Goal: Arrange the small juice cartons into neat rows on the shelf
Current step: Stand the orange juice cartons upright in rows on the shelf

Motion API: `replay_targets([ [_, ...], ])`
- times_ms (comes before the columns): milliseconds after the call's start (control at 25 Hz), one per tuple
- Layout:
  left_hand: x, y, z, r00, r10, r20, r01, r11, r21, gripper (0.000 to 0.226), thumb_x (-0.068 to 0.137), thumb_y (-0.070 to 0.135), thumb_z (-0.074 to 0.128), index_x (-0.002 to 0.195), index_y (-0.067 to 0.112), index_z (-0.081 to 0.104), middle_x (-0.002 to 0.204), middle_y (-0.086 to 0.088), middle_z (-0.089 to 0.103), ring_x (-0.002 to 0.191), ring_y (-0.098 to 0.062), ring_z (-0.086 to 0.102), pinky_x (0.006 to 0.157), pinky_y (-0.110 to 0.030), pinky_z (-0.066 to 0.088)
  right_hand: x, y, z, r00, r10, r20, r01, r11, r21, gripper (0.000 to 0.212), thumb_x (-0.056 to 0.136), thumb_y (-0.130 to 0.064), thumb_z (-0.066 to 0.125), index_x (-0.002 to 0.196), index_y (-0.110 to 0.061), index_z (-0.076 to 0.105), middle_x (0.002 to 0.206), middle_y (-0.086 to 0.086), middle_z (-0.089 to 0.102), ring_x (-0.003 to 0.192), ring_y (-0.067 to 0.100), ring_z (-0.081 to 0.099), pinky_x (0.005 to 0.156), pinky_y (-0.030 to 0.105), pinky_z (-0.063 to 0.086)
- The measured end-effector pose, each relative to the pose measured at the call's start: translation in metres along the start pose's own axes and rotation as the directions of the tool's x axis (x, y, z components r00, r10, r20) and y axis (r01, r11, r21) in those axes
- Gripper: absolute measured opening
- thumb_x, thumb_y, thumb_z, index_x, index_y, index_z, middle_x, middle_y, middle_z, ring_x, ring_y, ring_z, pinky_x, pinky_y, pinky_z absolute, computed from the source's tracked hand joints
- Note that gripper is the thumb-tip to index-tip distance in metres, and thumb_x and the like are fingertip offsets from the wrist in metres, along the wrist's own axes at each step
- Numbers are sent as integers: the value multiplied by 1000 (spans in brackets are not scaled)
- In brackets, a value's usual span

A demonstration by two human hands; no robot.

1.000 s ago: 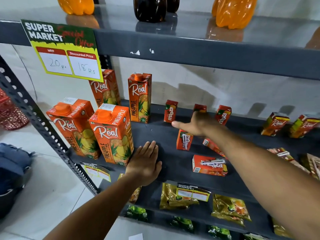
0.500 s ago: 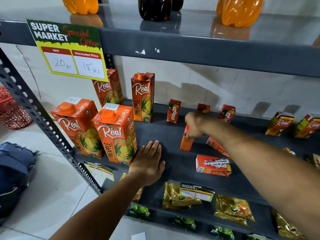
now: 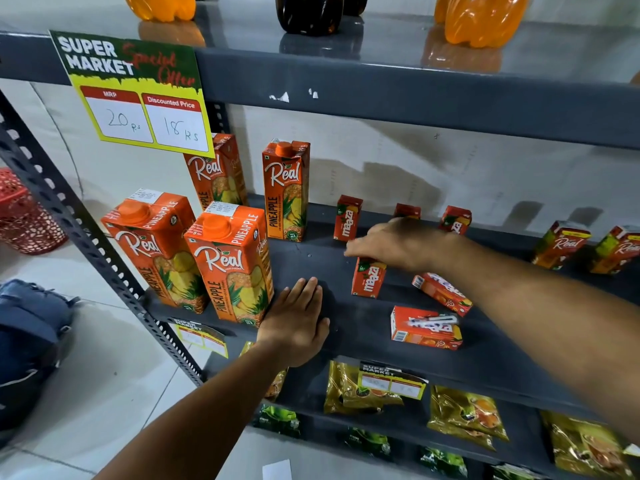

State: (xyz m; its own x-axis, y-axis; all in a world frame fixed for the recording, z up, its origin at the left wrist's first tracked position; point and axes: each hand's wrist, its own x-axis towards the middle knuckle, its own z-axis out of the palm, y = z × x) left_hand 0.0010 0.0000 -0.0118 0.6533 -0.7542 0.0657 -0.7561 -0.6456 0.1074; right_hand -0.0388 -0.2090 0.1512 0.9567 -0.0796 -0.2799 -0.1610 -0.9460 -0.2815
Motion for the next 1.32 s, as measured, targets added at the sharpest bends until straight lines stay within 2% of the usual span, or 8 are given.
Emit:
replay_targets([
  [80,0,0,0,1000,1,-4,-1,1000,-1,66,95,48,18,148,10,8,160,-6,2,145,-21,-3,115,-36,-1,1,14,-9,996,-69,-60,65,996,-57,83,66,-73,19,136,-35,44,134,6,54,108,25,58,79,27,47],
  [240,1,-1,2,1000,1,-2,-1,1000,4,66,95,48,18,148,11,8,160,-6,3,145,-21,-3,115,-36,0,-2,75,-26,994,95,-48,-106,929,-354,55,81,-24,67,131,-14,48,128,14,58,107,29,57,81,28,42],
  [400,2,-1,4,1000,-5,-9,5,1000,5,66,94,49,17,148,11,7,160,-6,3,145,-21,-3,115,-36,-1,-26,128,6,905,411,106,-384,900,-205,70,75,-36,76,133,-10,47,129,11,59,111,26,57,95,35,46],
  [680,2,0,4,1000,-12,7,12,1000,11,66,95,48,19,148,11,5,160,-5,0,145,-19,-6,114,-34,-4,-37,141,42,877,480,37,-474,874,-103,61,63,-39,82,113,-12,60,106,8,66,91,22,60,80,35,51],
  [800,2,0,4,1000,-12,7,12,1000,12,66,95,48,18,148,12,4,160,-5,0,145,-19,-6,114,-34,-4,-37,135,26,927,352,-130,-368,921,-129,62,66,-25,80,122,-17,56,119,9,61,99,23,57,80,33,46],
  [920,2,-1,4,1000,-16,8,16,1000,23,66,95,47,18,148,12,4,160,-5,1,145,-19,-6,114,-34,-4,-37,120,6,991,-4,-133,-44,935,-352,57,76,-7,68,128,-21,52,128,4,53,114,24,51,94,33,43],
  [1120,2,0,5,1000,-18,1,18,1000,14,65,95,47,20,148,12,5,160,-4,1,145,-19,-5,114,-34,-2,-41,82,-4,962,-264,67,261,822,-507,53,85,-53,25,118,-23,53,118,5,59,107,22,52,94,43,45],
  [1320,2,0,5,1000,-21,1,21,1000,15,65,95,48,19,148,13,5,160,-4,2,145,-19,-4,114,-35,-2,-44,84,-14,927,-368,79,334,709,-621,37,92,-34,41,120,-19,60,123,9,61,115,28,53,98,40,44],
])
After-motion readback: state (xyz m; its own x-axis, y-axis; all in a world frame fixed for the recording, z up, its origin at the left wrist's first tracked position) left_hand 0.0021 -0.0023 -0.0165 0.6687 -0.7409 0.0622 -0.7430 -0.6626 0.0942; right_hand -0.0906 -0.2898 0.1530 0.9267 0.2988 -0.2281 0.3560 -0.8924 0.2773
